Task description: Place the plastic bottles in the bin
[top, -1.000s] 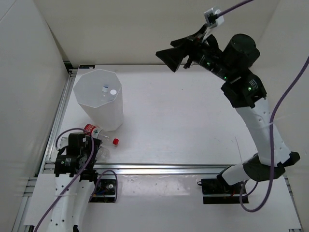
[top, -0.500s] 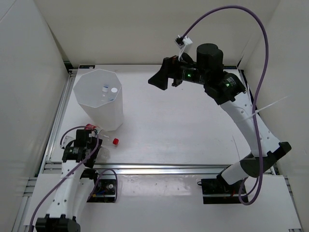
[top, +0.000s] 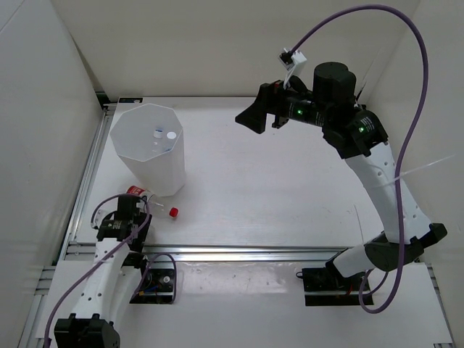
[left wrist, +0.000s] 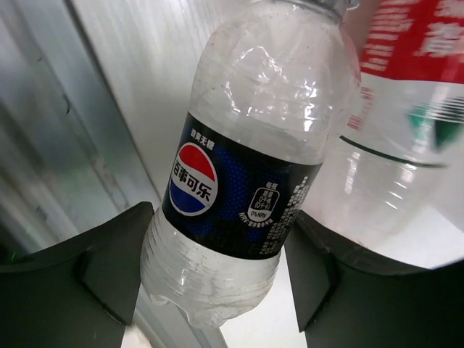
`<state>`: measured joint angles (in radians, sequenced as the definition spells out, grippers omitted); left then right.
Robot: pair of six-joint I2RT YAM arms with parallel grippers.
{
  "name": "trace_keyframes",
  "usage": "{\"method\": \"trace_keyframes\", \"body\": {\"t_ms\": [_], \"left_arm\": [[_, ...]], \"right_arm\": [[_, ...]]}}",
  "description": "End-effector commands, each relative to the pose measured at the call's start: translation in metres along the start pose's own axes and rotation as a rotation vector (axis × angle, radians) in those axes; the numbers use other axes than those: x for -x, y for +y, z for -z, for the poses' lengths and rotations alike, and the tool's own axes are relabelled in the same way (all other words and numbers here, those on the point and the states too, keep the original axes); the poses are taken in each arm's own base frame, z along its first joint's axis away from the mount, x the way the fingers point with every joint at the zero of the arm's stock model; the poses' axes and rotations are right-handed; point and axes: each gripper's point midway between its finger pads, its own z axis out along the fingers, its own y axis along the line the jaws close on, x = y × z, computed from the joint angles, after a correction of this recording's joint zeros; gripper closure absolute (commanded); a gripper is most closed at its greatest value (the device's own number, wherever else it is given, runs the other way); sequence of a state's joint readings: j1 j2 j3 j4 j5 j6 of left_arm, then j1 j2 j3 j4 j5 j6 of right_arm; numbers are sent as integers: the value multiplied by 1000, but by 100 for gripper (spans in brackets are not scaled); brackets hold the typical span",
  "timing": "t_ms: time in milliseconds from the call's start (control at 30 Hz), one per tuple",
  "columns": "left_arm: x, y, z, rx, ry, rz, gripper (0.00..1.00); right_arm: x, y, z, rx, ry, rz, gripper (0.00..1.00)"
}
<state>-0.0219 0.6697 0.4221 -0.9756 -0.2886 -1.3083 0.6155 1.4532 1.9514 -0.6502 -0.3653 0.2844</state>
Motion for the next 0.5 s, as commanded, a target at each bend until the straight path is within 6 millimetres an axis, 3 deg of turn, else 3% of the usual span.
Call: {"method": "trace_keyframes", "body": {"t_ms": [0,33,67,100,200,233,333,367,467], "left_arm": [[18,-7,32,1,-43,92,24],[31,-25,58,-67,-57,131,34],[37,-31,73,-93,-61,162,38],[53,-41,103,-145,-88,197,43],[83,-63,151,-260,-158,255,48],[104,-80,184,-355,-210,284,48],[131,-112,221,-435,-272,283,50],[143,-129,248,-521,-289,317,50],[148,-175,259,-634,-271,285,48]], "right_arm": [[16,11,16,16,-48,43,0],[14,12,18,16,-47,43,0],[14,12,18,16,-47,43,0],[10,10,16,13,-36,29,0],[6,12,14,28,-22,14,0],[2,12,13,37,-10,1,0],[-5,11,10,42,9,-20,0],[-8,10,9,39,17,-24,0],[-16,5,5,33,38,-35,0]]}}
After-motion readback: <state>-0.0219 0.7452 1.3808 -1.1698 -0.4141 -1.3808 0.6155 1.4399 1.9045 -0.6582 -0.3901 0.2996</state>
